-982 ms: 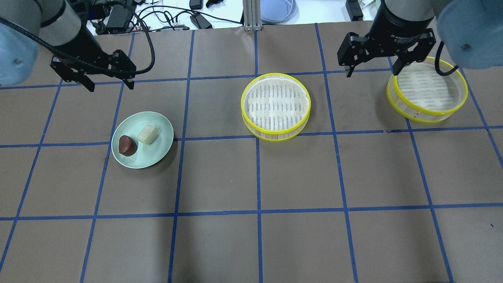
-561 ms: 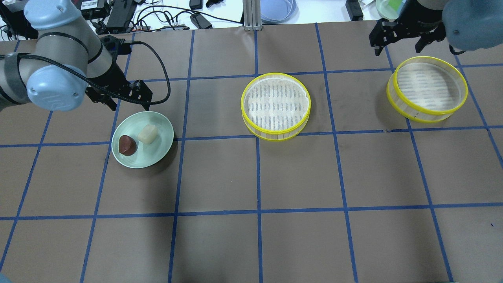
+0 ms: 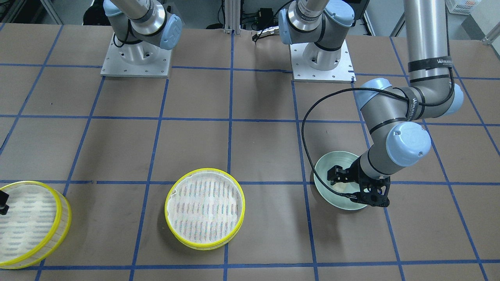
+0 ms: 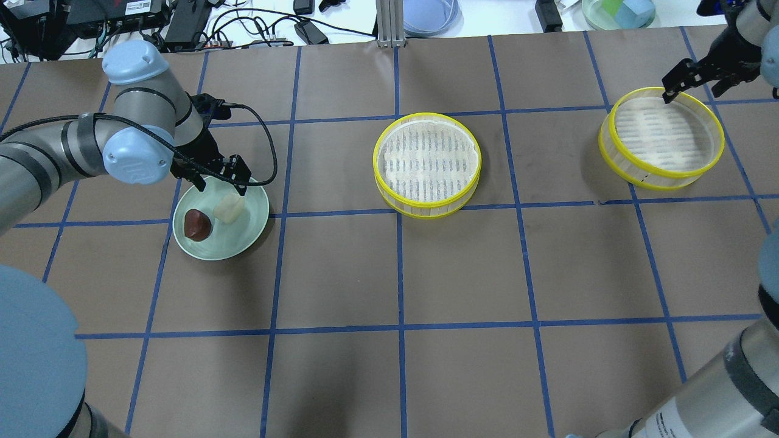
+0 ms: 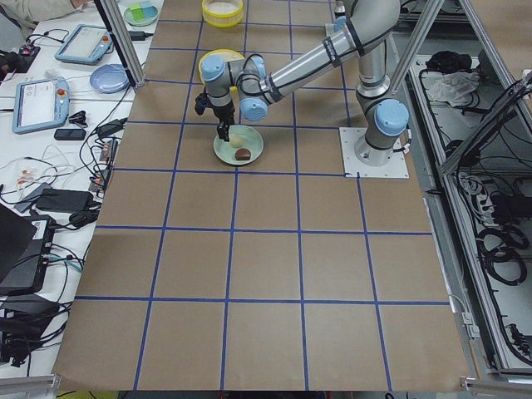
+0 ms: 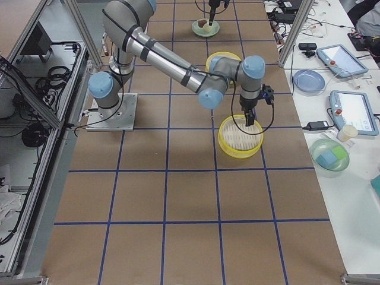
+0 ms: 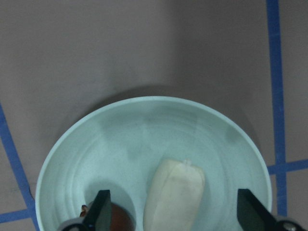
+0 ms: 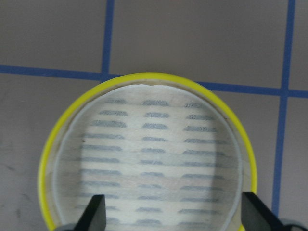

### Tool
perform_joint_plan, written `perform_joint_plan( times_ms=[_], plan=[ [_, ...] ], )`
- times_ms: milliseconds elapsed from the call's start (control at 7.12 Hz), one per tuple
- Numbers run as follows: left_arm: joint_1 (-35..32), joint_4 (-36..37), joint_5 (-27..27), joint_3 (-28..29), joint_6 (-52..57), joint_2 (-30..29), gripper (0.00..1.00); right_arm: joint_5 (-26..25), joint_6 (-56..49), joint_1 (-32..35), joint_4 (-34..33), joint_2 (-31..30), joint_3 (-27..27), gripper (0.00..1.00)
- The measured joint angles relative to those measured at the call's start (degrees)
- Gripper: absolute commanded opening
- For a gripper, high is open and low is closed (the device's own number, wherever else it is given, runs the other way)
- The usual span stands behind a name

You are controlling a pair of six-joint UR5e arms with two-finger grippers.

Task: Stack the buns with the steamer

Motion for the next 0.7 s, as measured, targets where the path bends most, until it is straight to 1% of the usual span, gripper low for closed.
perform_joint_plan(
  times_ms=[140,421,561,702],
  plan=[
    [0.0,0.8,0.1,0.0,0.1,-1.7,0.0,-0.5,-2.6,-1.7,-3.1,2.6,-0.2,1.0],
    [0.0,1.3,-0.1,0.3,-0.7,-2.7,0.0,-1.1,-4.7,-4.1,-7.3,6.3,-0.3,0.98],
    [-0.3,1.4,-0.7,0.9,-3.4,-2.2,0.0,-1.4,-4.1,-4.6,-7.9,6.9,-0.1,0.98],
    [-1.2,1.2,-2.6,2.8,-9.2,-1.3,0.0,-1.5,-3.0,-4.8,-7.8,7.3,0.2,0.96]
  ],
)
